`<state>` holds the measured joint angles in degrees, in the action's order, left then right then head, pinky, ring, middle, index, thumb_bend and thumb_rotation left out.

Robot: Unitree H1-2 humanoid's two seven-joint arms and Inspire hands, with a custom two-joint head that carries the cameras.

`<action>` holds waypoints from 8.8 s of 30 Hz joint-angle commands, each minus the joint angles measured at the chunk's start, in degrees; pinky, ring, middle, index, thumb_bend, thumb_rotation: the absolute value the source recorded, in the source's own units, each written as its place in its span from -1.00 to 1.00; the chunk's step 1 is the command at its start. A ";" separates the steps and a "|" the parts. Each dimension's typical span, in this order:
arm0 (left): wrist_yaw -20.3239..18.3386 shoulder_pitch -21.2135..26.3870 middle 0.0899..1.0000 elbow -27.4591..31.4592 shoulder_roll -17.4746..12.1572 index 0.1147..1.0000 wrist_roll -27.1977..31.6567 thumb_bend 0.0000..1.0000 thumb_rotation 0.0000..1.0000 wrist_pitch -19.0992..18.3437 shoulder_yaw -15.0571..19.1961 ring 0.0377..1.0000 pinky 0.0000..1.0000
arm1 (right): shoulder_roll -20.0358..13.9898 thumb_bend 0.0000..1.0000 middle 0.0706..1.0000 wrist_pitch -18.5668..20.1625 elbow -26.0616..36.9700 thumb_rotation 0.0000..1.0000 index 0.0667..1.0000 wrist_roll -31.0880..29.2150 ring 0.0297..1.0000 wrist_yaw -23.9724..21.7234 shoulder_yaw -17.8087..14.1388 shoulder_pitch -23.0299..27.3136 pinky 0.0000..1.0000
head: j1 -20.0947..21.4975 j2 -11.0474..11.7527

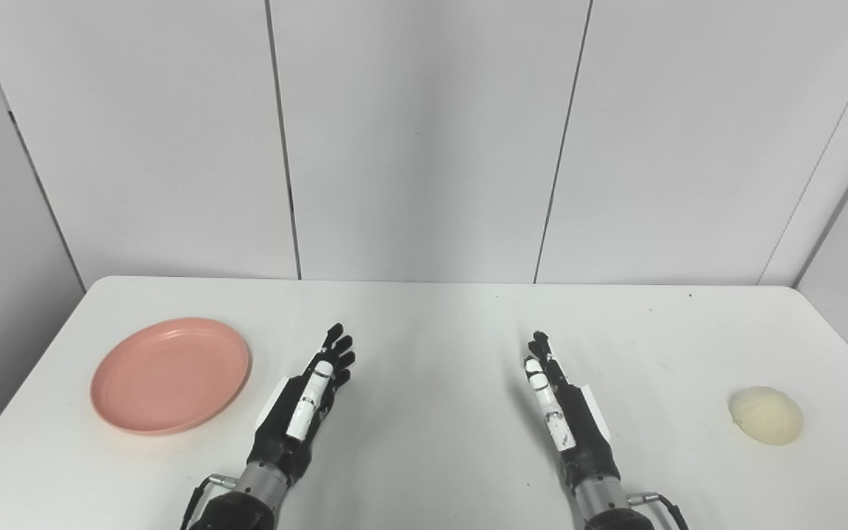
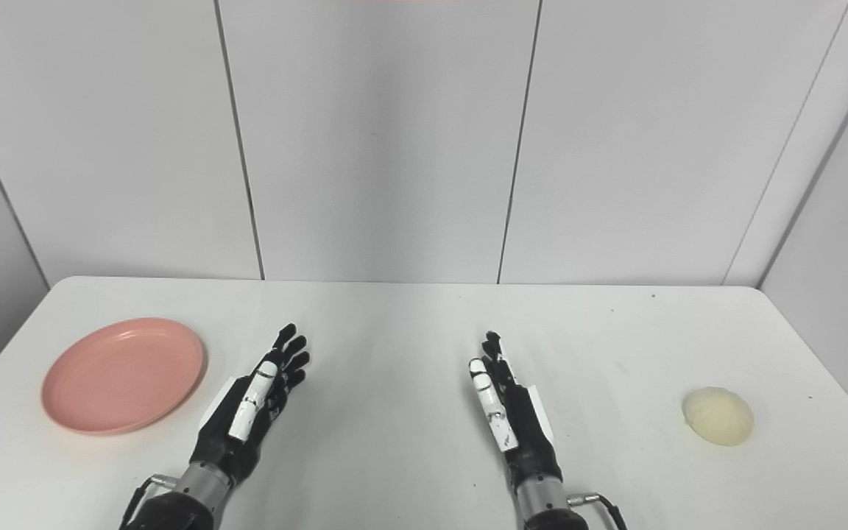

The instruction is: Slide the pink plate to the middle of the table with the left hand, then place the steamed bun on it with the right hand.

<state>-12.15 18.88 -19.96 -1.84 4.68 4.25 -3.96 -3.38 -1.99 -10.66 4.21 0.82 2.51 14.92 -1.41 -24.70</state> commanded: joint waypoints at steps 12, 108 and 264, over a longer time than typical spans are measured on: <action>0.27 -4.38 1.00 -2.44 -0.39 1.00 -0.87 -0.02 1.00 -2.09 -0.56 0.97 1.00 | 0.34 -0.57 0.94 0.93 -0.59 1.00 0.98 0.05 0.91 -0.70 0.48 -1.36 0.90 | -0.10 -0.39; 16.59 7.54 0.83 38.37 -2.70 0.85 4.15 0.03 1.00 -10.79 19.87 0.84 0.87 | -6.81 -0.74 1.00 -0.49 -3.17 1.00 1.00 -8.86 1.00 -9.57 -4.73 0.99 1.00 | -22.69 0.58; -4.62 1.97 0.91 1.93 -1.05 0.92 16.02 -0.11 1.00 -22.04 3.44 0.90 0.99 | -0.33 -0.60 0.93 3.77 3.39 1.00 0.96 0.42 0.88 -1.65 0.27 -1.51 0.86 | 0.90 -5.95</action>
<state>-16.53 23.25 -16.43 -3.11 21.08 -14.37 0.38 -4.52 0.14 -7.77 4.51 -0.17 1.80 13.90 -0.44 -30.59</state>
